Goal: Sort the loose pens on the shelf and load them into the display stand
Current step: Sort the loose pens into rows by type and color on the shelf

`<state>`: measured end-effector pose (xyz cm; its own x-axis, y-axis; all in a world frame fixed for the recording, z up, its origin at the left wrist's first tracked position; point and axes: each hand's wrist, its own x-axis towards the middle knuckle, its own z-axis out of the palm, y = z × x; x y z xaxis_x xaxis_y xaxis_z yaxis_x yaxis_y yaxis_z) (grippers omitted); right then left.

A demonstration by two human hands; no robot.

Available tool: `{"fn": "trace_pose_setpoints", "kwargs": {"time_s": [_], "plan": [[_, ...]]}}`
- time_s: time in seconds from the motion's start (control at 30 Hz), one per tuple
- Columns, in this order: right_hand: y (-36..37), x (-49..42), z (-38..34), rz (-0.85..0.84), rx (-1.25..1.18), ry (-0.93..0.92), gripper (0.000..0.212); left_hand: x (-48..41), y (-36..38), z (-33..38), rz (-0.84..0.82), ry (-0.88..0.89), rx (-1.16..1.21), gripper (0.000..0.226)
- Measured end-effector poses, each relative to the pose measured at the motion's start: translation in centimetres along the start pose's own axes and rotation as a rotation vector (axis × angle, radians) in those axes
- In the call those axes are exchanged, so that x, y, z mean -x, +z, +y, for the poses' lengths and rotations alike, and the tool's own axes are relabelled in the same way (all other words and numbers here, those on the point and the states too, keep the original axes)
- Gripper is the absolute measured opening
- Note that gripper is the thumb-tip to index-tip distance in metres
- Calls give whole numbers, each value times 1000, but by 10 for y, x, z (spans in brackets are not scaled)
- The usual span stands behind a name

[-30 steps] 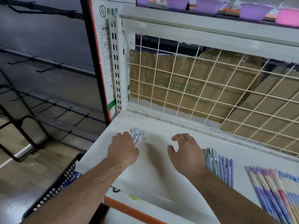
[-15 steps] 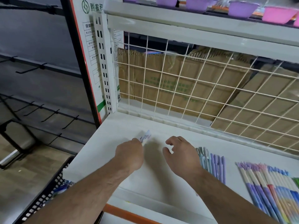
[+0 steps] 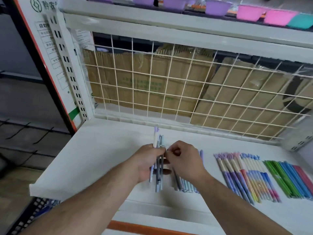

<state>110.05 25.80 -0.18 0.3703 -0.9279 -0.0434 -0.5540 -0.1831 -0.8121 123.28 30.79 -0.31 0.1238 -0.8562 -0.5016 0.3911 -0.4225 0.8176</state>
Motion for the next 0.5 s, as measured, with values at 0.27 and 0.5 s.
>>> {"fn": "trace_pose_setpoints", "kwargs": {"time_s": [0.27, 0.5], "plan": [[-46, 21, 35, -118, -135, 129, 13, -2, 62, -14, -35, -26, 73, 16], [-69, 26, 63, -5, -205, 148, 10, -5, 85, -30, 79, -31, 159, 14]]}}
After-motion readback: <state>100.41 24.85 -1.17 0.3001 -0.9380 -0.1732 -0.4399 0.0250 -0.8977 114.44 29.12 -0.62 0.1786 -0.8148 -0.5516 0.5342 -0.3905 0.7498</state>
